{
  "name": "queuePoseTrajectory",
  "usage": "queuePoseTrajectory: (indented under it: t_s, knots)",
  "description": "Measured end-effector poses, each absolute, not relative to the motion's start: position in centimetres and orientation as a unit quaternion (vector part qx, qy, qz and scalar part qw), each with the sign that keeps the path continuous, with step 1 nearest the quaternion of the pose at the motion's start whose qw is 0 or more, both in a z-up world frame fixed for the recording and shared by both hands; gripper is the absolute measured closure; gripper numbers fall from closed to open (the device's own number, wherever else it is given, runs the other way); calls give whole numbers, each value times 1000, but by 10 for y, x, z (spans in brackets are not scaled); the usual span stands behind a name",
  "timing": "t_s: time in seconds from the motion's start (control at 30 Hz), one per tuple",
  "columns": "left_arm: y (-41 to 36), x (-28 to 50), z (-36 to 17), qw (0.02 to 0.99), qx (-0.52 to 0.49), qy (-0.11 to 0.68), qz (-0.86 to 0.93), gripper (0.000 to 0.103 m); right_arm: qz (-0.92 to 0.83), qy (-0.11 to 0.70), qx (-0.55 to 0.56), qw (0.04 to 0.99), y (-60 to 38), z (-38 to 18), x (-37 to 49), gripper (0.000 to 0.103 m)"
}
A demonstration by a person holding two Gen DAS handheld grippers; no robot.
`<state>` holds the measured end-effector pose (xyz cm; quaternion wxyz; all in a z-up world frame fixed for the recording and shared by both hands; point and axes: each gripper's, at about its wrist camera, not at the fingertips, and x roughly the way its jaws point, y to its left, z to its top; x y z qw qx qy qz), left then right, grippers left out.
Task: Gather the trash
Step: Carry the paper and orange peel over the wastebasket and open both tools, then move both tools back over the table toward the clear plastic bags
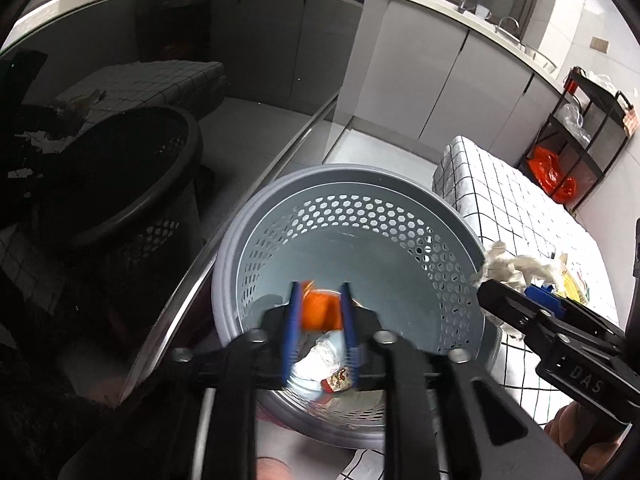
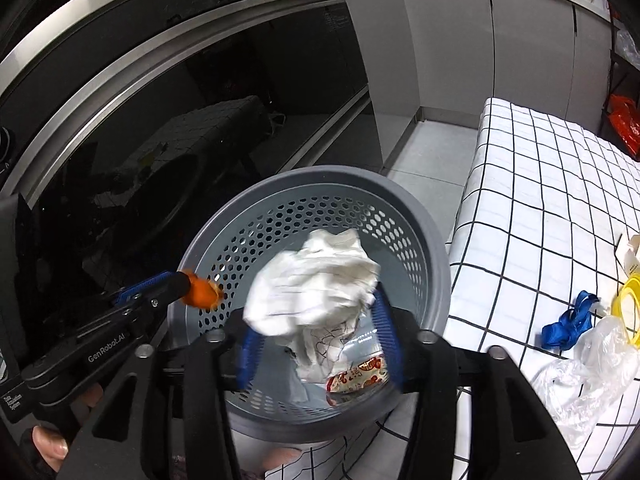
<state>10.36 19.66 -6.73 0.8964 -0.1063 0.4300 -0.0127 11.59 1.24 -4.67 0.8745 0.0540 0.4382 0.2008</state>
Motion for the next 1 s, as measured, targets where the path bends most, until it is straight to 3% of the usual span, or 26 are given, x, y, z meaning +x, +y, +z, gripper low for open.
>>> queuePoseTrajectory:
  t_s: [0.1, 1.0]
  knots:
    - [198, 102, -66, 899, -108, 424, -6, 55, 199, 432, 62, 878, 7, -45, 113, 40]
    - [175, 99, -58, 910, -86, 405, -16, 50, 175, 424, 81, 885, -31, -42, 87, 40]
